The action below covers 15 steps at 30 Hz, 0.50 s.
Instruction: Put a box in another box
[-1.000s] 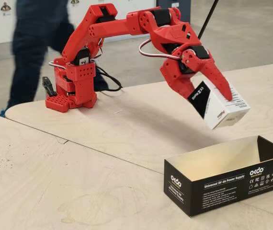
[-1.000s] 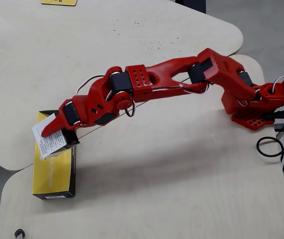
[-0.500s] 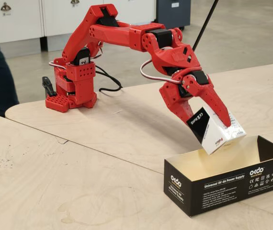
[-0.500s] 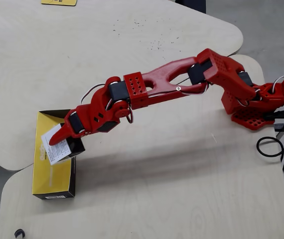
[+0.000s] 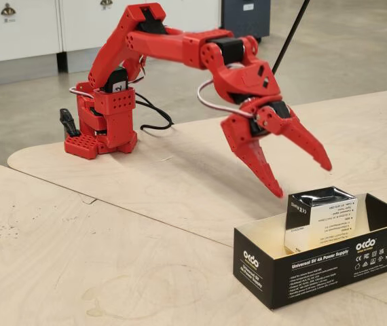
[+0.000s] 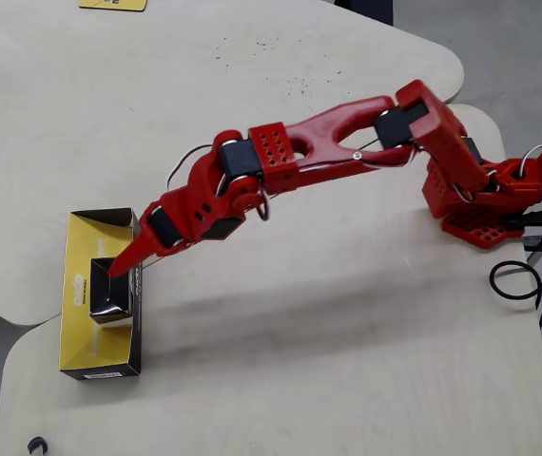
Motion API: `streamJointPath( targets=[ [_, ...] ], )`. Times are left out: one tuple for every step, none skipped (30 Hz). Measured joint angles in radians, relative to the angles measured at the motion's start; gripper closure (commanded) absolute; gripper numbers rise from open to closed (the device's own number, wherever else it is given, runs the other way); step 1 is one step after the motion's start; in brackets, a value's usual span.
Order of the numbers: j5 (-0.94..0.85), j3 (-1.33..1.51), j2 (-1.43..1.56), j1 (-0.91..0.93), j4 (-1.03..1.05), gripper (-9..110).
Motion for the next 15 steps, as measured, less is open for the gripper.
streamJointPath(
  targets=[
    [-0.04,0.054,0.077,0.0,0.046,65],
    [-0.083,0.112,0.164,-0.006,0.098,67],
    [-0.117,0.181,0.255,-0.014,0.141,70],
    [-0.15,0.264,0.35,-0.023,0.175,71],
    [-0.186,0.359,0.453,-0.035,0.195,73],
    [-0.216,0.46,0.555,-0.043,0.206,75],
    [-0.232,0.571,0.661,-0.043,0.21,78],
    [-0.249,0.689,0.764,-0.041,0.213,81],
    [-0.268,0.798,0.856,-0.031,0.222,84],
    [-0.291,0.911,0.948,-0.014,0.232,87],
    [-0.305,1.011,1.023,0.006,0.236,91],
    [-0.319,1.098,1.092,0.031,0.238,95],
    [-0.331,1.175,1.149,0.054,0.238,98],
    [-0.353,1.246,1.2,0.067,0.238,101],
    [-0.373,1.308,1.246,0.072,0.238,102]
  ],
)
